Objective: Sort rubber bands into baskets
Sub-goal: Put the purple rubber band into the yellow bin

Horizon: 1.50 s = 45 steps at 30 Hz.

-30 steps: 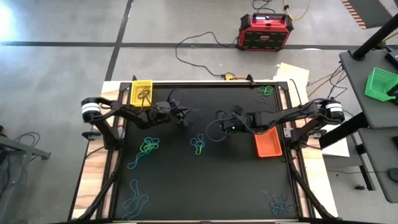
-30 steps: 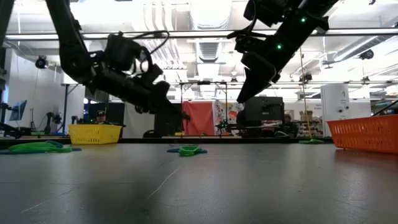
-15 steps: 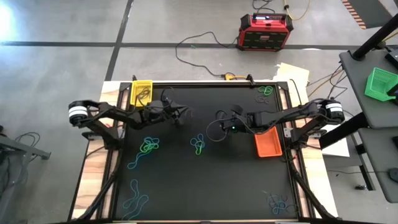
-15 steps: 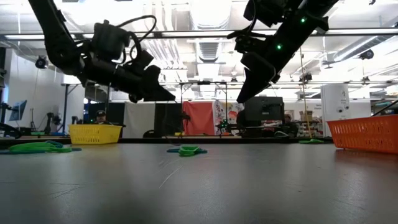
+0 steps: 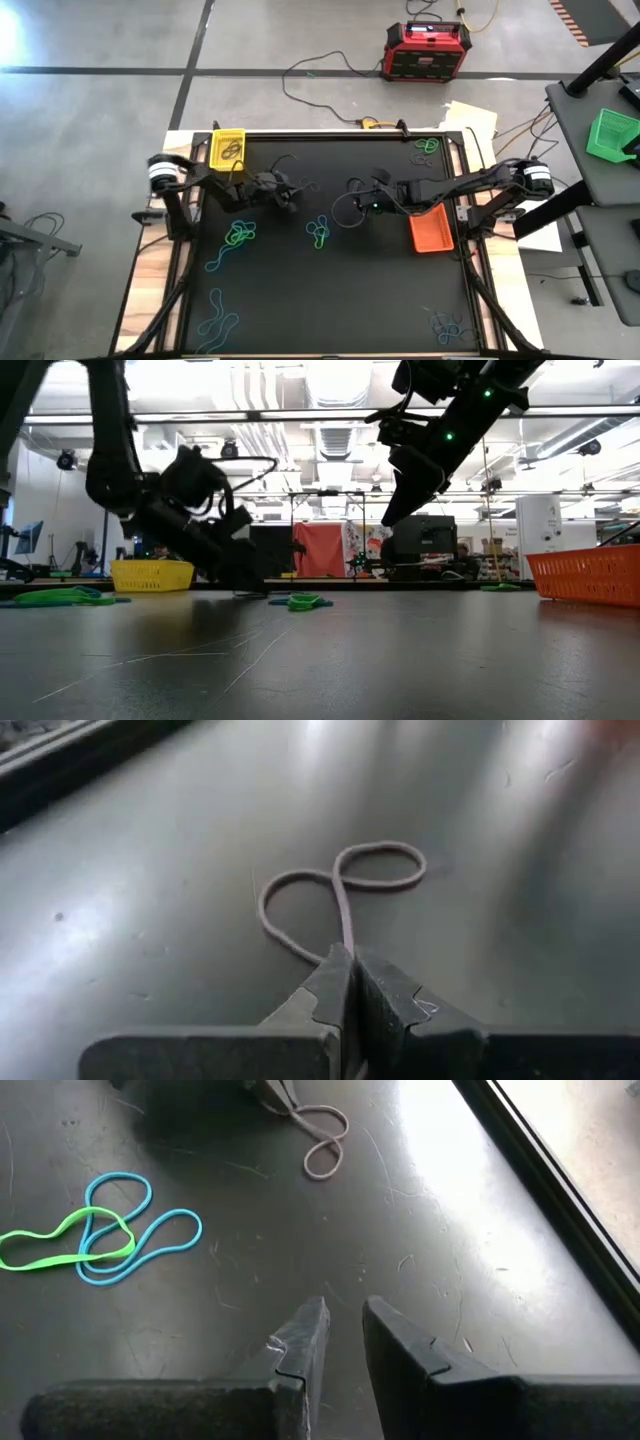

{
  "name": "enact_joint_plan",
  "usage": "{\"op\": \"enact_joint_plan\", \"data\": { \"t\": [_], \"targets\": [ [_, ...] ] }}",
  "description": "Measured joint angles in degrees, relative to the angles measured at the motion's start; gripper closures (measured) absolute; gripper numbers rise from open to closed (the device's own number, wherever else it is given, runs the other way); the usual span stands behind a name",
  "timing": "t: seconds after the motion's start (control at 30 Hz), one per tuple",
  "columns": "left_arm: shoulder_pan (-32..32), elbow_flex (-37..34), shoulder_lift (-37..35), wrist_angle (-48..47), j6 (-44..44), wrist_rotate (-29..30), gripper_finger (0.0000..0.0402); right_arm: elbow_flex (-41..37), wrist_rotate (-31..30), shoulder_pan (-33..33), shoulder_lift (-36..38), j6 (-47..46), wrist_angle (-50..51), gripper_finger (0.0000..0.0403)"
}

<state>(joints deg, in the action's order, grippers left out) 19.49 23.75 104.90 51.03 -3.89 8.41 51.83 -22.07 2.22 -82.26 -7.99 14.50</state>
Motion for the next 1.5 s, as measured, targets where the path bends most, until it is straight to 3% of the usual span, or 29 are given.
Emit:
{"op": "enact_joint_plan", "data": {
  "t": [0.17,0.4,0.93,1.1,1.5],
  "targets": [
    [0.04,-0.45,4.73,7.92,0.19,-1.87,0.0401,0.00,-0.02,0.00,0.00,0.07,-0.02,0.0338],
    [0.00,-0.51,6.98,11.06,0.10,-3.19,0.0389,0.00,-0.04,0.04,0.00,0.07,-0.02,0.0338],
    [-0.12,-0.48,6.80,10.16,6.18,1.10,0.0236,-1.47,-0.04,0.04,-0.02,-1.03,-1.65,0.0339],
    [-0.15,-0.14,6.76,7.92,5.38,2.88,0.0233,-1.53,-0.06,0.04,-0.02,-0.47,-3.63,0.0337],
    [0.20,2.09,9.60,8.56,-14.76,7.17,0.0266,-1.53,-0.06,0.04,-0.02,2.08,-7.55,0.0338]
  ]
}}
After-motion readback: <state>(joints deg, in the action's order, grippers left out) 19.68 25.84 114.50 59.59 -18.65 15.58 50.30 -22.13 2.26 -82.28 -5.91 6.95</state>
